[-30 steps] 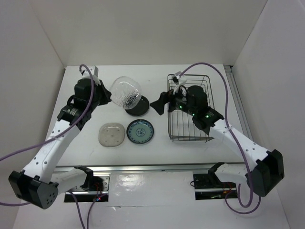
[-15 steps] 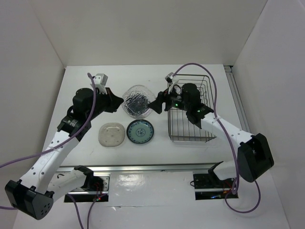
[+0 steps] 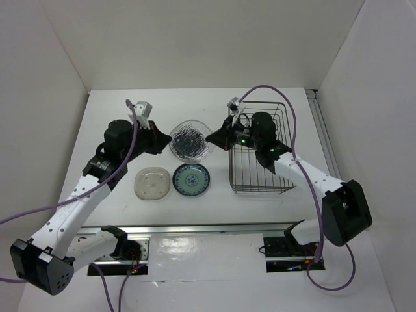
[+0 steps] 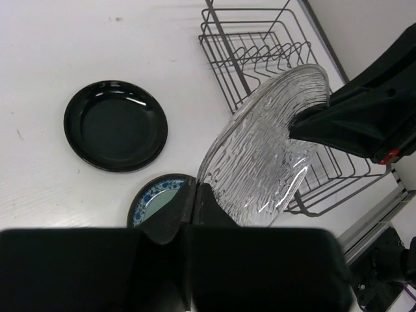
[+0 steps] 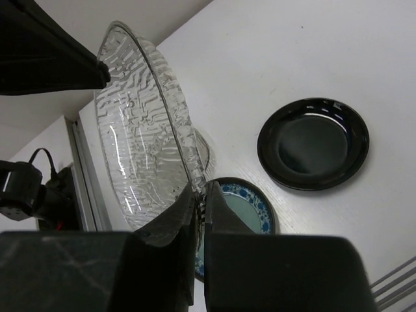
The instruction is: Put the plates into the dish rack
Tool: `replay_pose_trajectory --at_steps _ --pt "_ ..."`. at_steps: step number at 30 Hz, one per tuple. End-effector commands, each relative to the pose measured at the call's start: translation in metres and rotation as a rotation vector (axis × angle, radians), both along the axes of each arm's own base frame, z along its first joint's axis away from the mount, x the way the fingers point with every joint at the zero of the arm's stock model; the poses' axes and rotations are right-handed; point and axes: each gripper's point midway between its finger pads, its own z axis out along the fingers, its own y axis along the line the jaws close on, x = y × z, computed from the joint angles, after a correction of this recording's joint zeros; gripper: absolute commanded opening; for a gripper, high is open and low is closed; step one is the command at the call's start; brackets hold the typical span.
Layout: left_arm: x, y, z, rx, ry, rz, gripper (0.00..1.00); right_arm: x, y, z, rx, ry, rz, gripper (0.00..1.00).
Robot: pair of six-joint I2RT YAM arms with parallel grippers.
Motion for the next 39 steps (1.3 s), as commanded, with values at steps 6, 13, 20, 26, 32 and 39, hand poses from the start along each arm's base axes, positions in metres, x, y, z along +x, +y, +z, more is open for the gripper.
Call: replay_pose_trajectory --at_steps 6,13,20,26,32,39 --pt "0.024 0.035 -0.003 0.015 0.083 0.275 1.0 0.069 -0.09 0.026 -0.071 -0.02 -0.708 0.0" --pt "0.029 0.049 -0.009 0.038 0.147 0.342 1.0 0.093 -0.191 0.009 -0.312 0.059 -1.179 0.0" --pt "0.038 0.067 -0.04 0.072 0.279 0.451 1.0 0.092 -0.229 -0.017 -0.462 0.129 -1.383 0.0" --pt "0.038 0.07 -0.043 0.082 0.294 0.474 1.0 0.102 -0.237 -0.032 -0.554 0.158 -1.468 0.0" --pt "0.036 0.073 -0.042 0.085 0.292 0.483 1.0 0.104 -0.233 -0.035 -0.544 0.161 -1.452 0.0" --pt "0.036 0.073 -0.042 0.085 0.292 0.483 1.0 0.106 -0.217 -0.042 -0.538 0.163 -1.415 0.0"
